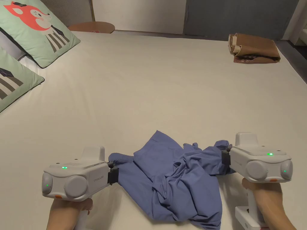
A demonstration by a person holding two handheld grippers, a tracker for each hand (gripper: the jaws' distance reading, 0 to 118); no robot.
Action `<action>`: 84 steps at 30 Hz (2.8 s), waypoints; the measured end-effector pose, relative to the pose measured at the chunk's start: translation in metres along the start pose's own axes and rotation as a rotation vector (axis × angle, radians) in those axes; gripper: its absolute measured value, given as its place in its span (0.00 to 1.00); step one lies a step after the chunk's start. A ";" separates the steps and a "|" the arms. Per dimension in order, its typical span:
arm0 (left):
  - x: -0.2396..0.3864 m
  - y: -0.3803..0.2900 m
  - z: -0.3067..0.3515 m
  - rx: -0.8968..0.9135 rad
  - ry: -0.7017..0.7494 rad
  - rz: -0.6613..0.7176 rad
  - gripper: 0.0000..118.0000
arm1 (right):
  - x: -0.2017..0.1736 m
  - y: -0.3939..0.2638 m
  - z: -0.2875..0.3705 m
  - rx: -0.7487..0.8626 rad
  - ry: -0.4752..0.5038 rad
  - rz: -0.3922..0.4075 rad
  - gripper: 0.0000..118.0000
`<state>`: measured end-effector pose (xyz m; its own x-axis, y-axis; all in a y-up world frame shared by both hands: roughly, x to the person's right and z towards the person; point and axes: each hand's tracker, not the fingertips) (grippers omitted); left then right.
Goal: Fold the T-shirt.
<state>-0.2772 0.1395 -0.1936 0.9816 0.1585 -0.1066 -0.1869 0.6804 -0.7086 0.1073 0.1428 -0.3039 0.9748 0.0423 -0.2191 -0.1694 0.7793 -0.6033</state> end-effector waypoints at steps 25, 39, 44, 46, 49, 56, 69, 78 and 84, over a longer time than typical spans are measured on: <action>0.010 0.178 0.082 0.310 -0.029 0.000 0.04 | 0.073 0.193 0.132 0.543 -0.199 0.019 0.10; 0.018 0.369 0.059 0.562 0.125 -0.031 0.04 | 0.086 0.305 0.096 0.713 -0.411 0.173 0.10; 0.016 0.414 0.038 0.660 0.271 -0.079 0.04 | 0.076 0.330 0.062 0.728 -0.424 0.203 0.10; 0.013 0.422 0.027 0.692 0.314 -0.101 0.04 | 0.070 0.333 0.048 0.726 -0.426 0.214 0.10; 0.003 0.425 0.005 0.687 0.345 -0.110 0.04 | 0.062 0.328 0.023 0.708 -0.420 0.227 0.10; -0.035 0.375 -0.066 0.529 0.357 -0.062 0.04 | 0.050 0.277 -0.041 0.556 -0.336 0.196 0.10; -0.082 0.195 -0.089 0.261 0.328 0.047 0.04 | 0.051 0.121 -0.070 0.220 -0.189 0.049 0.10; -0.096 0.086 -0.042 0.146 0.310 0.031 0.04 | 0.053 0.025 -0.011 0.132 -0.151 -0.041 0.10; -0.091 0.026 -0.002 0.089 0.304 -0.017 0.04 | 0.049 -0.033 0.038 0.071 -0.153 -0.062 0.10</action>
<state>-0.3712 0.1414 -0.2039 0.9491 -0.0652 -0.3082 -0.1600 0.7431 -0.6498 0.1666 0.1435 -0.2655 0.9946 0.0838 -0.0604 -0.1033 0.8252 -0.5554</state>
